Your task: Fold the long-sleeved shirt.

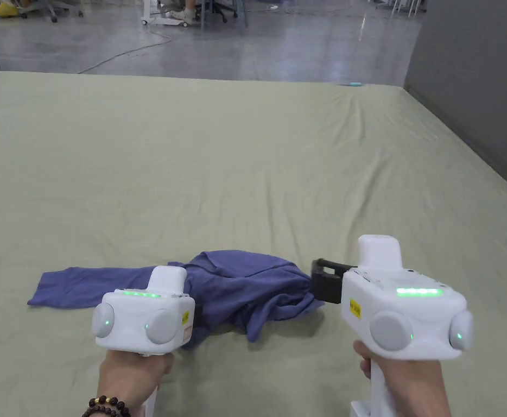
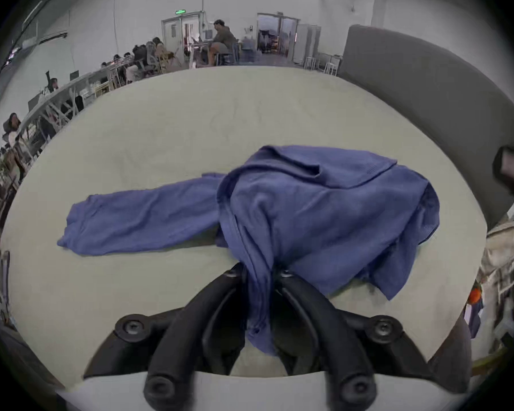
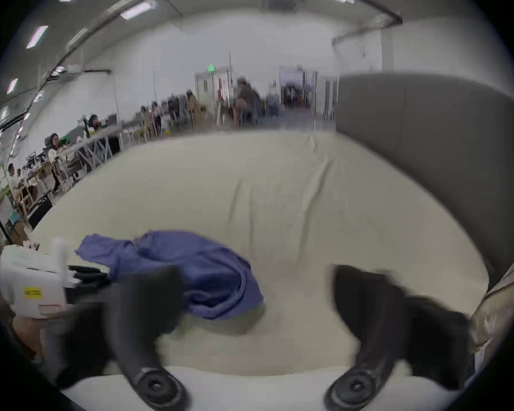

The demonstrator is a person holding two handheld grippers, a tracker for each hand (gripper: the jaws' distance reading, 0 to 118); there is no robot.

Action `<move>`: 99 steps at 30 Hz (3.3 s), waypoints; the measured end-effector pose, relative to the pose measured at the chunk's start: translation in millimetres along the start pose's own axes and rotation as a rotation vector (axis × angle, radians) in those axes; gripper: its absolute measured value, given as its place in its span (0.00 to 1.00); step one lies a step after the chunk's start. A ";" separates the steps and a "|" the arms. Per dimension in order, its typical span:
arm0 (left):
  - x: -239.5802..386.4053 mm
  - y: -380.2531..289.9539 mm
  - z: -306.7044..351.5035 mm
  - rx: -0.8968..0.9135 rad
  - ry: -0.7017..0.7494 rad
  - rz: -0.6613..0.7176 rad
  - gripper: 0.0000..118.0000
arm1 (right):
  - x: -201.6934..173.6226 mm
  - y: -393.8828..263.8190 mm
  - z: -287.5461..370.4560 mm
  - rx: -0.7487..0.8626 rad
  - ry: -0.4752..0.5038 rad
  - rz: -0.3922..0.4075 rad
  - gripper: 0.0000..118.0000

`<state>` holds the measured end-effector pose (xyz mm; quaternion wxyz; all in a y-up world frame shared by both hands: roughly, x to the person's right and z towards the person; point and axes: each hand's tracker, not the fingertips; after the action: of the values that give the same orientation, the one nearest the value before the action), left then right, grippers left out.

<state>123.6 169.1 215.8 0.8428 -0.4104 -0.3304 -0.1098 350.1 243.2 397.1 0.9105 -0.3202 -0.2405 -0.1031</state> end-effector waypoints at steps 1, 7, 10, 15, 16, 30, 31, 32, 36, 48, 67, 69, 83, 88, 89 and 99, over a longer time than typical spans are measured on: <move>-1.6 1.4 2.5 0.007 -0.004 0.010 0.06 | 3.0 2.0 -13.7 -0.047 0.024 -0.025 0.94; -10.1 9.9 12.1 0.039 0.012 0.018 0.06 | 6.7 1.7 -84.8 -0.230 0.037 -0.003 0.75; -11.8 14.4 14.2 0.049 -0.006 0.035 0.06 | 3.5 -2.2 -105.8 -0.296 0.057 -0.003 0.69; -10.6 18.4 7.7 0.062 0.011 -0.015 0.06 | -10.5 -3.1 -118.8 -0.328 0.168 0.004 0.11; -11.6 20.4 8.0 0.063 0.012 -0.012 0.06 | -15.9 1.0 -115.7 -0.324 0.118 0.048 0.09; -30.8 204.0 161.2 0.493 0.043 -0.024 0.05 | -38.9 205.2 15.5 0.197 0.179 0.171 0.06; -30.3 224.6 172.3 0.519 0.064 -0.028 0.05 | -41.3 228.7 22.5 0.221 0.172 0.181 0.06; -30.5 246.5 184.4 0.550 0.055 -0.019 0.05 | -43.6 249.6 29.6 0.256 0.157 0.185 0.06; -20.7 318.1 216.5 0.616 0.101 -0.099 0.05 | -48.9 326.4 53.4 0.323 0.128 0.199 0.05; -5.7 332.6 145.5 0.511 0.055 -0.087 0.04 | -21.6 330.2 -14.8 0.213 0.101 0.137 0.05; -42.7 108.9 83.1 0.192 0.022 -0.133 0.04 | -37.1 75.5 -35.6 -0.007 0.158 0.060 0.05; -45.5 71.2 84.5 0.120 -0.013 -0.137 0.04 | -41.1 34.6 -24.4 -0.066 0.158 0.071 0.05; -77.1 -59.9 102.3 0.021 -0.086 -0.103 0.92 | -54.0 -68.9 25.6 -0.221 0.192 0.066 0.97; -80.0 -43.0 122.0 0.054 -0.073 -0.108 0.58 | -32.7 -46.2 65.5 -0.080 0.147 0.007 0.46; -77.5 -40.6 127.1 0.064 -0.073 -0.108 0.25 | -30.8 -42.5 69.5 -0.060 0.126 -0.003 0.26; -75.2 -27.3 70.8 0.041 -0.051 -0.060 0.54 | -23.2 -26.1 61.1 -0.098 0.135 0.029 0.00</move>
<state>21.2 199.3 215.6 0.8387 -0.3855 -0.3661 -0.1179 298.4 262.4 440.8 0.9092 -0.3603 -0.1687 -0.1228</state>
